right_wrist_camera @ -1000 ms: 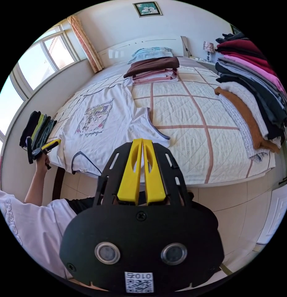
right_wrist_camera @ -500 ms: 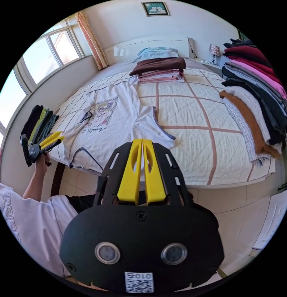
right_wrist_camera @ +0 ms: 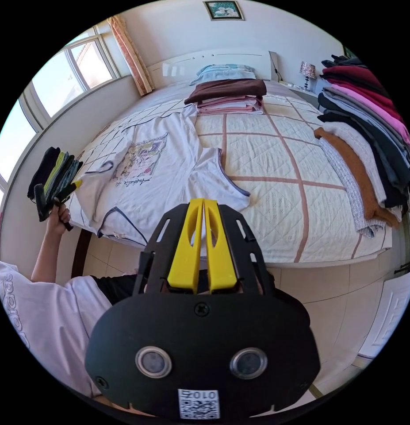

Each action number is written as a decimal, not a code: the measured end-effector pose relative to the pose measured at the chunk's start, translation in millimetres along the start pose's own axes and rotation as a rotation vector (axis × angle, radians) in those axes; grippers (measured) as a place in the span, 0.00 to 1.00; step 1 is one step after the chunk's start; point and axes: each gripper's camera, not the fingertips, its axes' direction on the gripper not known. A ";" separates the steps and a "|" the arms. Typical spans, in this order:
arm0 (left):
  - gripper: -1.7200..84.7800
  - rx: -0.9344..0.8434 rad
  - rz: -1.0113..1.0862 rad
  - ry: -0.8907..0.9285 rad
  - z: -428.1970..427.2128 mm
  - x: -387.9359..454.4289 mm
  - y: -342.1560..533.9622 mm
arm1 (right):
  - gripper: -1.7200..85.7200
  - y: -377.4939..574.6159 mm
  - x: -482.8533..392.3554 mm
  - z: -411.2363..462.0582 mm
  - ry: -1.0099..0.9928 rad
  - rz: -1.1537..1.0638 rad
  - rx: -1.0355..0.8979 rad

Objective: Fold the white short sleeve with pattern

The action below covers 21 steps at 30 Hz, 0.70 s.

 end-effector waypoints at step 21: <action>0.17 -0.215 -0.116 -0.357 -24.3 -37.9 27.0 | 0.14 -27.5 42.1 17.2 0.032 0.066 0.023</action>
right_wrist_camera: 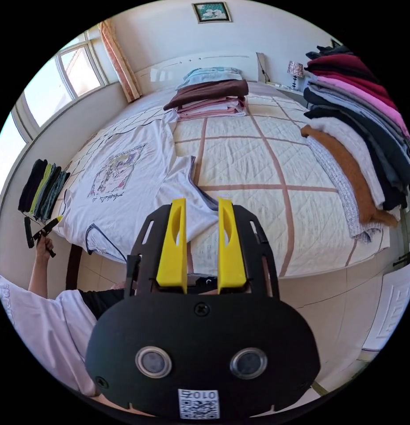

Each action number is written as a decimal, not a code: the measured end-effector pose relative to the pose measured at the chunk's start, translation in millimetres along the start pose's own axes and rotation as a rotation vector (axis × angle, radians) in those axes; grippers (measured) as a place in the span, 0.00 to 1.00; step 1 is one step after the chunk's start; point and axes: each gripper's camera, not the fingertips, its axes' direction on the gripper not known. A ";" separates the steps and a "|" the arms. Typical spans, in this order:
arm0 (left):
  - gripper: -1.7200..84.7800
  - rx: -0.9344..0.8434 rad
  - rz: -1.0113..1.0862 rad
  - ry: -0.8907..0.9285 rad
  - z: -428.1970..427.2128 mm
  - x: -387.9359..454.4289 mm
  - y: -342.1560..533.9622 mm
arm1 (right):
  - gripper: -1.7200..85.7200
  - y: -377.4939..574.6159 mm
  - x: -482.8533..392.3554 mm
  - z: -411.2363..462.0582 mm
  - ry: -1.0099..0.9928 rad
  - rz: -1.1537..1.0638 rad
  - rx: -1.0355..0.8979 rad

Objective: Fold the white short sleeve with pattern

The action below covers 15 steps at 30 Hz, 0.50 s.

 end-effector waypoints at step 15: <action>0.05 -0.013 0.156 -0.175 -23.7 72.4 -11.2 | 0.06 -26.8 -16.9 43.3 0.190 0.029 -0.082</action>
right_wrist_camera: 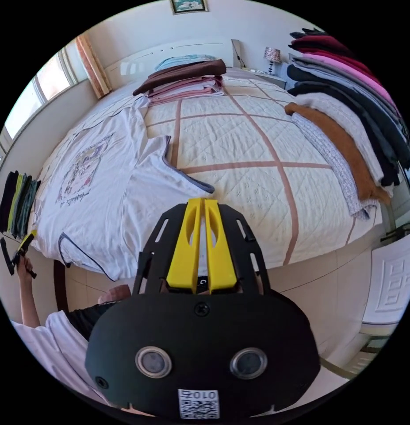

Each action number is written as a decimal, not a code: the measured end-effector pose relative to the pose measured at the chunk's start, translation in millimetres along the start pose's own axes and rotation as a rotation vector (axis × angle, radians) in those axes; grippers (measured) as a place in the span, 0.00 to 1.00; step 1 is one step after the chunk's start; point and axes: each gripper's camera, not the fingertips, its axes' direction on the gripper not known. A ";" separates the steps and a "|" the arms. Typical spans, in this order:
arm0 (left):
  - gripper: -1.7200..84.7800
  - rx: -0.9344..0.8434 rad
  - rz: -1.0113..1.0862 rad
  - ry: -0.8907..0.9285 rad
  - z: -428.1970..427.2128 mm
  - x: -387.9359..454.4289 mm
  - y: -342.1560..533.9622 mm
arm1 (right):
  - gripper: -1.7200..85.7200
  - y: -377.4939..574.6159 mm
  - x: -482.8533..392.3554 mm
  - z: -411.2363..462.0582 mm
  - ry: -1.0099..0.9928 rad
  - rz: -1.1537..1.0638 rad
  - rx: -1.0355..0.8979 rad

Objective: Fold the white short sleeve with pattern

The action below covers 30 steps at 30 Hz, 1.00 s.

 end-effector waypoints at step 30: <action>0.03 -0.127 -0.147 0.109 -34.6 -81.4 -31.2 | 0.04 -47.5 -2.5 -15.7 0.041 -0.145 -0.191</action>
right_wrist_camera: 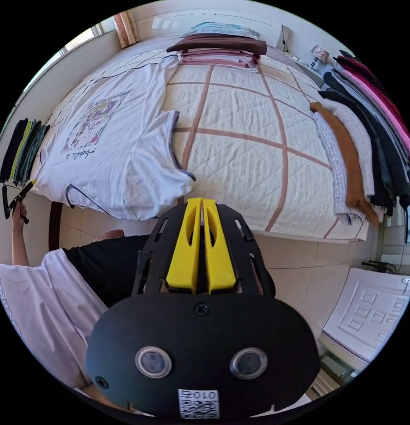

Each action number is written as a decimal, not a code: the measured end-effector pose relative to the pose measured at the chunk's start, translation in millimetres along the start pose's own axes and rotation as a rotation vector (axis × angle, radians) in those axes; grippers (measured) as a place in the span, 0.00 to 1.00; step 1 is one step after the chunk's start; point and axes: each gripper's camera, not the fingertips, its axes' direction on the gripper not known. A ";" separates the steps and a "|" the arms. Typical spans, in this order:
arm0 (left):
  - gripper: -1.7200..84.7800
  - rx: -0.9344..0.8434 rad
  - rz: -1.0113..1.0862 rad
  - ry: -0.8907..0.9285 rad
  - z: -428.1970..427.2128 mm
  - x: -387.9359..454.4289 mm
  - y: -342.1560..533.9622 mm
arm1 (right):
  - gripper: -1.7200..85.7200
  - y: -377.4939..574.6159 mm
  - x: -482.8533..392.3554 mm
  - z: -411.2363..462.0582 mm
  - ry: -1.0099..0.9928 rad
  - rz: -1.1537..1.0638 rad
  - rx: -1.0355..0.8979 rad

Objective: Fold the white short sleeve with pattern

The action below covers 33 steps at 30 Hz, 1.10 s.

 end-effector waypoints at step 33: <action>0.10 -0.120 -0.102 0.254 184.0 55.8 -461.1 | 0.04 -452.2 -17.1 82.9 -0.060 -0.222 0.081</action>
